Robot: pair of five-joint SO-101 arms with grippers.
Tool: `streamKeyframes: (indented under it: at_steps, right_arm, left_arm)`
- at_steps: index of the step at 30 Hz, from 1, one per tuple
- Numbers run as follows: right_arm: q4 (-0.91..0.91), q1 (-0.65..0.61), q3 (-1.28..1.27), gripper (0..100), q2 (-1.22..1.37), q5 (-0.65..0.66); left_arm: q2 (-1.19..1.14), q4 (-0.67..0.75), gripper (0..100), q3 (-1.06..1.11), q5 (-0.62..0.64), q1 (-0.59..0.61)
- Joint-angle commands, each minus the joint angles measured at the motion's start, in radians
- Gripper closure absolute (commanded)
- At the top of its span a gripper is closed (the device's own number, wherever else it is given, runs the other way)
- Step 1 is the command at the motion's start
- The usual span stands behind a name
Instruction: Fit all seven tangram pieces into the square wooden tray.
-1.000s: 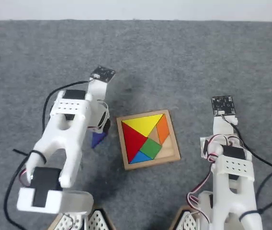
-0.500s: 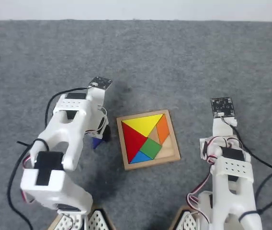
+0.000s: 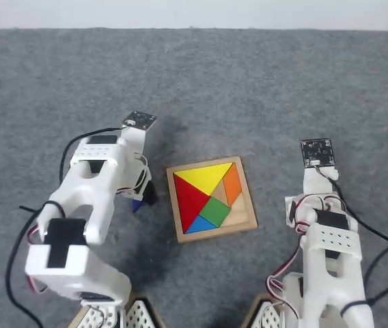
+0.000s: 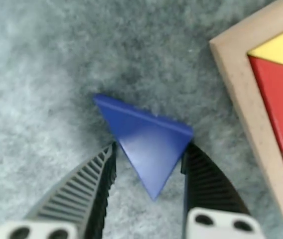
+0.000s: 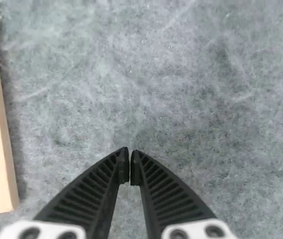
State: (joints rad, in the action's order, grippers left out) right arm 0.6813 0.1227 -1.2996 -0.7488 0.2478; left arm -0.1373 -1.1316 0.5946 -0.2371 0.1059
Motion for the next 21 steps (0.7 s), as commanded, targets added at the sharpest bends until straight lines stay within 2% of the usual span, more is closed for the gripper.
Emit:
streamKeyframes:
  at_steps: [1, 6, 11, 17, 21]
  right_arm:
    - [-0.018, -0.005, 0.006, 99.2, -0.031, 0.009]
    - [-0.018, -0.005, 0.006, 99.2, -0.031, 0.009]
    - [-0.018, -0.005, 0.006, 99.2, -0.031, 0.009]
    - [-0.018, -0.005, 0.006, 99.2, -0.031, 0.009]
    - [-0.018, -0.005, 0.008, 99.2, -0.031, 0.011]
  left_arm:
    - [-0.012, 0.003, 79, -0.010, -0.044, 0.055]
    - [-0.011, -0.005, 79, -0.125, -0.043, 0.106]
    - [-0.005, -0.049, 79, -0.242, -0.023, 0.100]
    - [0.115, -0.104, 79, -0.260, -0.014, 0.015]
    - [0.110, -0.103, 79, -0.214, -0.005, -0.034]
